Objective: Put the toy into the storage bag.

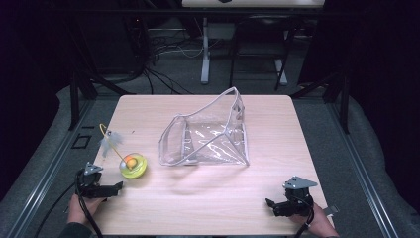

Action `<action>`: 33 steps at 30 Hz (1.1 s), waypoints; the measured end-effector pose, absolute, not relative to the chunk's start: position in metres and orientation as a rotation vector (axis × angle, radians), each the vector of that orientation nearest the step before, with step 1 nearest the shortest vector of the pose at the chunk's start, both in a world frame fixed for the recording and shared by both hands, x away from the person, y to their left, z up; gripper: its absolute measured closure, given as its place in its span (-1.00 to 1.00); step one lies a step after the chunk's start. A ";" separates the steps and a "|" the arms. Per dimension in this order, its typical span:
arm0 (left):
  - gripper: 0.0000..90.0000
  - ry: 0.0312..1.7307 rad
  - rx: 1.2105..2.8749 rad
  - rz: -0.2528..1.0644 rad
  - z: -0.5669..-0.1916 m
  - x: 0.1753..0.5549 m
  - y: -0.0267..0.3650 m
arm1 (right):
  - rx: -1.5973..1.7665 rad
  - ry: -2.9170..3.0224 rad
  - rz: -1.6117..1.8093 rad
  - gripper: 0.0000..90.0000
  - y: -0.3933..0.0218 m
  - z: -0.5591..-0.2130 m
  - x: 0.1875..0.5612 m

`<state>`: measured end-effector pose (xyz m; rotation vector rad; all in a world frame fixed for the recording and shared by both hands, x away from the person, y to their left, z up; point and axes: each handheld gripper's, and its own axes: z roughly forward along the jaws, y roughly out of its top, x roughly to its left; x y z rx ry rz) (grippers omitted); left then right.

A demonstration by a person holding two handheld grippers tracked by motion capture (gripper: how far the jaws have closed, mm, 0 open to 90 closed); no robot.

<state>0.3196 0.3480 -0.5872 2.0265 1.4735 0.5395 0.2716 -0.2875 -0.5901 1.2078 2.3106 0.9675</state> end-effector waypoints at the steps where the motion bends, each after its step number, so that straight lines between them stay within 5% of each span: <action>1: -1.00 1.473 2.031 0.540 -0.587 0.320 0.348 | 1.208 2.311 0.967 -1.00 -0.288 -0.590 0.272; 33: -1.00 1.470 2.049 0.486 -0.568 0.320 0.348 | 1.222 2.300 0.967 -1.00 -0.287 -0.590 0.271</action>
